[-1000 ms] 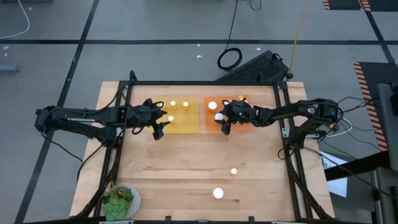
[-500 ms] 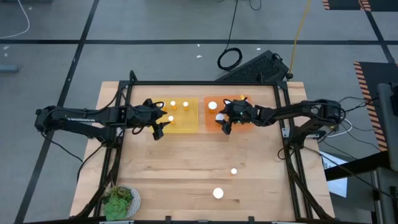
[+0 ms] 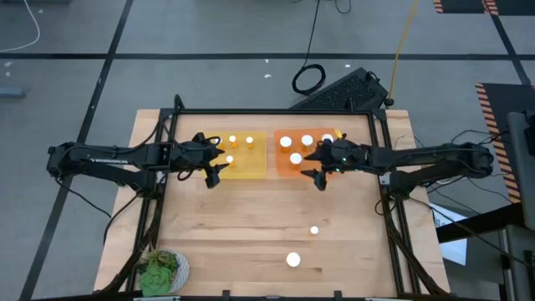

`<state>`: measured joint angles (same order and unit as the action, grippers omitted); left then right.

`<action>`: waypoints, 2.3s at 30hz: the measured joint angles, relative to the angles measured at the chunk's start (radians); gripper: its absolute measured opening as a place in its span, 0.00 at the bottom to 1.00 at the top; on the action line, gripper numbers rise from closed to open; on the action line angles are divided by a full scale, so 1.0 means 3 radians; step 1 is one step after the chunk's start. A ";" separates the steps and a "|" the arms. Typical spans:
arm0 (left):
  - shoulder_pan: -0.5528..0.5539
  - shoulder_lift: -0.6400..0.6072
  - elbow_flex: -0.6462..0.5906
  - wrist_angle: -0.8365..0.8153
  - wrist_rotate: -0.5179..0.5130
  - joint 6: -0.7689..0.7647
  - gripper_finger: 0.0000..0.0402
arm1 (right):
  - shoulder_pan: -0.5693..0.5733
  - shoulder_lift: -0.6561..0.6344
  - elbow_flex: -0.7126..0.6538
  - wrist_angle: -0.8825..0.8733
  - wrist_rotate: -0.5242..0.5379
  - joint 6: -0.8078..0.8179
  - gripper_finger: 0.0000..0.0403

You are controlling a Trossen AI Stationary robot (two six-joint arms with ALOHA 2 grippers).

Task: Pick and place medicine bottles into bin by pill shape (circle, oval)
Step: Put the small orange pill bottle into the yellow bin

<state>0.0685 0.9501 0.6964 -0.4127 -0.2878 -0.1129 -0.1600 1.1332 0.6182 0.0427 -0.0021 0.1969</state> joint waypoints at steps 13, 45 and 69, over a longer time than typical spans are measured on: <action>-0.0043 0.0000 0.0000 0.0093 0.0008 -0.0042 0.58 | 0.1216 -0.0366 0.0000 -0.0596 0.0018 0.0325 0.65; -0.0273 -0.0001 0.0000 0.0481 -0.0098 -0.0053 0.58 | 0.2266 -0.0045 -0.1621 0.1328 0.0441 0.0299 0.65; -0.0273 0.0000 0.0000 0.0493 -0.0097 -0.0046 0.58 | 0.2261 0.1525 -0.1050 0.2131 0.0315 -0.0040 0.61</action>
<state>-0.0135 0.9501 0.6964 -0.2649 -0.3168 -0.1267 0.5182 1.5906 0.3031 0.6820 0.0924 0.1848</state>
